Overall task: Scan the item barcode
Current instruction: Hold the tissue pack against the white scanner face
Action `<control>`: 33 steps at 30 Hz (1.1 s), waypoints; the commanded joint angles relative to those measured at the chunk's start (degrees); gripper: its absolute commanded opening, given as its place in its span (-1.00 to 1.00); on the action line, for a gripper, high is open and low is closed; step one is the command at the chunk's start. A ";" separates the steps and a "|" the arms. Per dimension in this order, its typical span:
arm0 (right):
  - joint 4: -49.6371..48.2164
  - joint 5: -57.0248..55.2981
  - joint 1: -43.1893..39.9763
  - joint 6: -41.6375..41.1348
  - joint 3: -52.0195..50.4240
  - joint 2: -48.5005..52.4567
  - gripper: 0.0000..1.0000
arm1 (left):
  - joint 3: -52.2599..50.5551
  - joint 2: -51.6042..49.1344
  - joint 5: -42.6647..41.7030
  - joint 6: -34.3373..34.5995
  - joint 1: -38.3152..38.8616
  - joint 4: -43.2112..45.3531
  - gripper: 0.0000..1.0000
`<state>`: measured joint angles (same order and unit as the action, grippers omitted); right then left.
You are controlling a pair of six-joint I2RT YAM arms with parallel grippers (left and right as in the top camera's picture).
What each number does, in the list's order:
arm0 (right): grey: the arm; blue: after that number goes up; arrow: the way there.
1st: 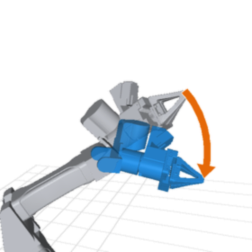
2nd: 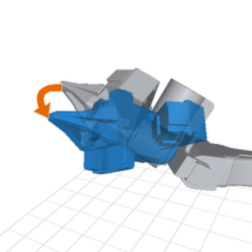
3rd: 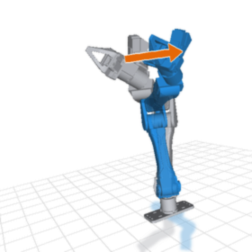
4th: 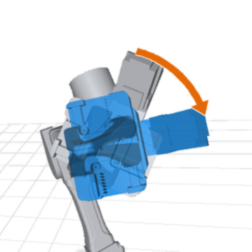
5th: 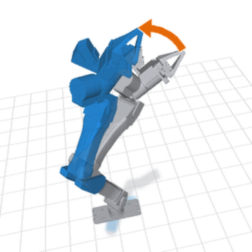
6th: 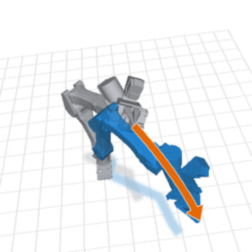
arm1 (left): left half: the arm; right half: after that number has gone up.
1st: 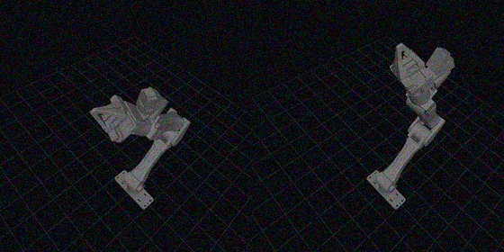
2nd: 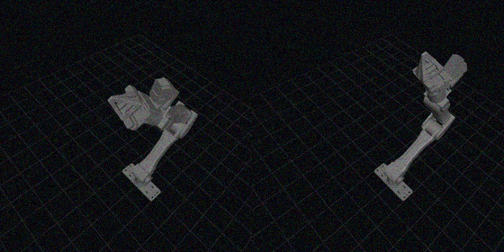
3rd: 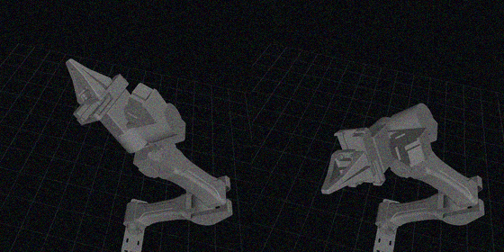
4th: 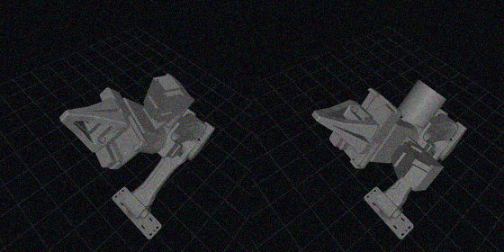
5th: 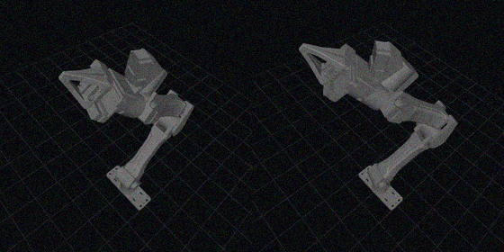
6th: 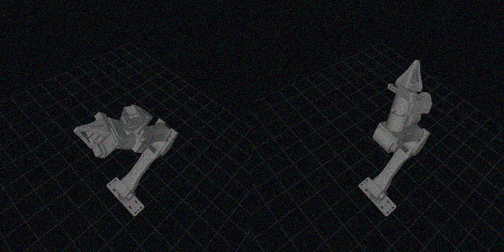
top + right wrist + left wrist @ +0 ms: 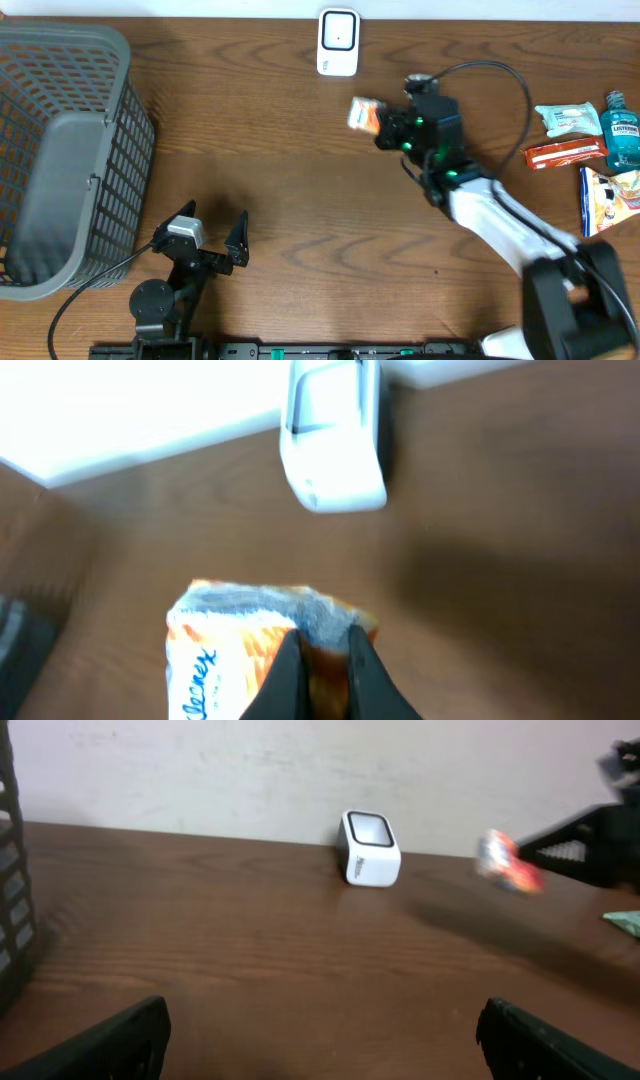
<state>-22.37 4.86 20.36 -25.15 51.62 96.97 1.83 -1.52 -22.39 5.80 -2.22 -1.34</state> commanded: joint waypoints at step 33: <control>-21.07 -10.95 0.09 16.02 47.60 46.12 -0.98 | -1.60 0.15 -0.96 0.07 -0.07 -0.90 0.96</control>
<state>-43.46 -4.95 20.64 -9.98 97.62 142.12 1.83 -1.52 -22.41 5.80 -2.22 -1.34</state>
